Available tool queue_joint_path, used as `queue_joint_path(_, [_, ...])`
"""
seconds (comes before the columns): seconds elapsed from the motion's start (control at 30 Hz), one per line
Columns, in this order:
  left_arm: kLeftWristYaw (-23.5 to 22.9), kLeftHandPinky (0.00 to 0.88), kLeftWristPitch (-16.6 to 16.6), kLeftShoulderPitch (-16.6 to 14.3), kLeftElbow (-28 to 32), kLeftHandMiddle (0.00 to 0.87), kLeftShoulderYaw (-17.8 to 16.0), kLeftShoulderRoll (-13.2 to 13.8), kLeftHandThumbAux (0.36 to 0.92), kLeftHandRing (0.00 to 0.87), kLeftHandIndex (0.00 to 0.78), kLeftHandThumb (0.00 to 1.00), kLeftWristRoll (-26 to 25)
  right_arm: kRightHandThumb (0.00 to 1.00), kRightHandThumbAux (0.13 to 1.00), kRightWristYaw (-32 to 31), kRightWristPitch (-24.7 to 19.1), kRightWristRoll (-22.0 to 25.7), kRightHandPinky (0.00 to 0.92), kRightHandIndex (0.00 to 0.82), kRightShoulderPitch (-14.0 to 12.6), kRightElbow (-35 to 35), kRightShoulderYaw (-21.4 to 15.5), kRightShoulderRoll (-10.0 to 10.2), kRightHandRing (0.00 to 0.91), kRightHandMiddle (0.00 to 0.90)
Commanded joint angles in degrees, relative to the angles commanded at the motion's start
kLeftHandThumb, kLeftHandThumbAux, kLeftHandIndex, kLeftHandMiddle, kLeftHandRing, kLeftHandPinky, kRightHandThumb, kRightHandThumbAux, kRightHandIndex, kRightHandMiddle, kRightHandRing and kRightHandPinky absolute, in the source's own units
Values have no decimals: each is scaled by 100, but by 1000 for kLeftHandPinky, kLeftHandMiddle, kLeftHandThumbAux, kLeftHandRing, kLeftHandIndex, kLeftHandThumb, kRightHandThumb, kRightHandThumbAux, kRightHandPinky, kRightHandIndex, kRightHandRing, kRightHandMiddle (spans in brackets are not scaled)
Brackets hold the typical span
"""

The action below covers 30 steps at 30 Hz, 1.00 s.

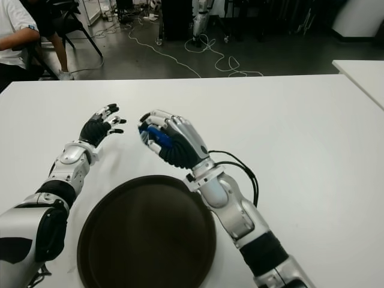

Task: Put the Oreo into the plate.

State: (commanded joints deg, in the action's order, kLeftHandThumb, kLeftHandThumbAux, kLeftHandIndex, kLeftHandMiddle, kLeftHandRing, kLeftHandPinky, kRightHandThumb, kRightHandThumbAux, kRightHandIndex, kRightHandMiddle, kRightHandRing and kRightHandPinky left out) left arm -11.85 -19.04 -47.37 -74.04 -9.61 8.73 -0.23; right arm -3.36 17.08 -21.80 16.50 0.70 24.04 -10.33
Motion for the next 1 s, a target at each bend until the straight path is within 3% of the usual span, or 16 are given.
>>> queue_joint_path(0.33, [-18,387,-30,7,13,85,-18,-15,662,256,22,228,-17,705,729,-827,-188,8,738,433,-40,416,18,-195,725,710])
queue_joint_path(0.6, [-28,383,-26,10,20,86,-14,-34,646,255,22,226,-19,703,729,-673,-114,-275,719,432,-263,560,69,-72,740,725])
queue_joint_path(0.7, [-29,380,-26,9,22,85,-7,-36,641,253,19,227,-13,702,729,-498,100,-380,720,432,-255,158,100,-9,750,734])
queue_joint_path(1.0, [-4,380,-46,3,32,84,9,-61,636,260,18,222,0,697,731,-918,-88,-36,726,434,-246,228,43,26,761,747])
